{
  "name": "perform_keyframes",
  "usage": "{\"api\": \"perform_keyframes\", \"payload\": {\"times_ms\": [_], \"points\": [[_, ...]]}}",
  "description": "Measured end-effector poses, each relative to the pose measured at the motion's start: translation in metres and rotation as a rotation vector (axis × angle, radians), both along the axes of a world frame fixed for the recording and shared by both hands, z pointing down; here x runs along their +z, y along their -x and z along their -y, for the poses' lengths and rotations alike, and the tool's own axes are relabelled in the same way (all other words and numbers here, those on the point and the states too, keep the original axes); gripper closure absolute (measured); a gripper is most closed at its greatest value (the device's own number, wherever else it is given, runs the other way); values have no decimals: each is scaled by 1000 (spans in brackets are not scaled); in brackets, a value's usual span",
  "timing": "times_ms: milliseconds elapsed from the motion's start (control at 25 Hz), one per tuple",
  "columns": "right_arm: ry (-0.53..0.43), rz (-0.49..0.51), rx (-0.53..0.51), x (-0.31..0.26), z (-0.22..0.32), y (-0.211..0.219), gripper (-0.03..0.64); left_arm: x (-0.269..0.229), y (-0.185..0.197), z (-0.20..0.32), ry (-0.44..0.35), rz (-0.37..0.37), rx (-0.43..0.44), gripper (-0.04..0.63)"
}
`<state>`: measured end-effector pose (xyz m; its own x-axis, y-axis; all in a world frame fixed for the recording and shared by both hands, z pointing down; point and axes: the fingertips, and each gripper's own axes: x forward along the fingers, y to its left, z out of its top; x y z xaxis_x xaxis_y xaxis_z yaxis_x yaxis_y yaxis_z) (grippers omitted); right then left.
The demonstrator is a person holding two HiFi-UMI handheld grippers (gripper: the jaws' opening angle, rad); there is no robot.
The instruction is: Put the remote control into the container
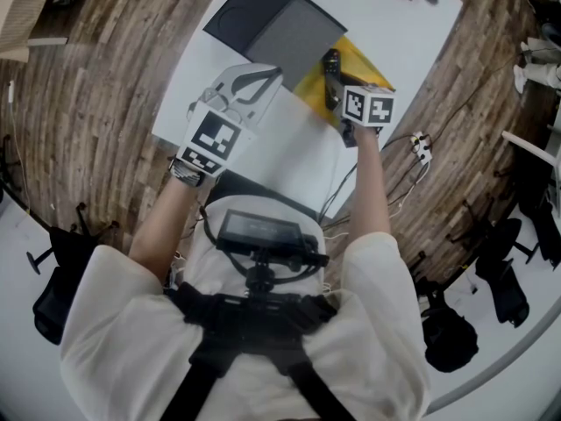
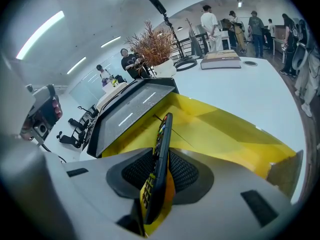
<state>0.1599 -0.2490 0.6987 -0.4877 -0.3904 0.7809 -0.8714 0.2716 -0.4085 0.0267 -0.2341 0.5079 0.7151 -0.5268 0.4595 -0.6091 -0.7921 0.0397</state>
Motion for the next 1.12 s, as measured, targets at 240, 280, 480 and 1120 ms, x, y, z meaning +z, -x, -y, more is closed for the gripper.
{"api": "perform_keyframes", "payload": {"times_ms": [240,280,480,1120], "points": [[-7,-19,-2,0,1,-2,520,0,1,0,0,0,-5,584],[-7,-20,-1,0,1,-3,518,0,1,0,0,0,-6,584],[-23,-42,11,1,3,-6,491,2,1,-1,2,0,-11,584],[-83,-87,52,-10,9,-16,387,-4,3,-4,-14,-8,-13,584]]}}
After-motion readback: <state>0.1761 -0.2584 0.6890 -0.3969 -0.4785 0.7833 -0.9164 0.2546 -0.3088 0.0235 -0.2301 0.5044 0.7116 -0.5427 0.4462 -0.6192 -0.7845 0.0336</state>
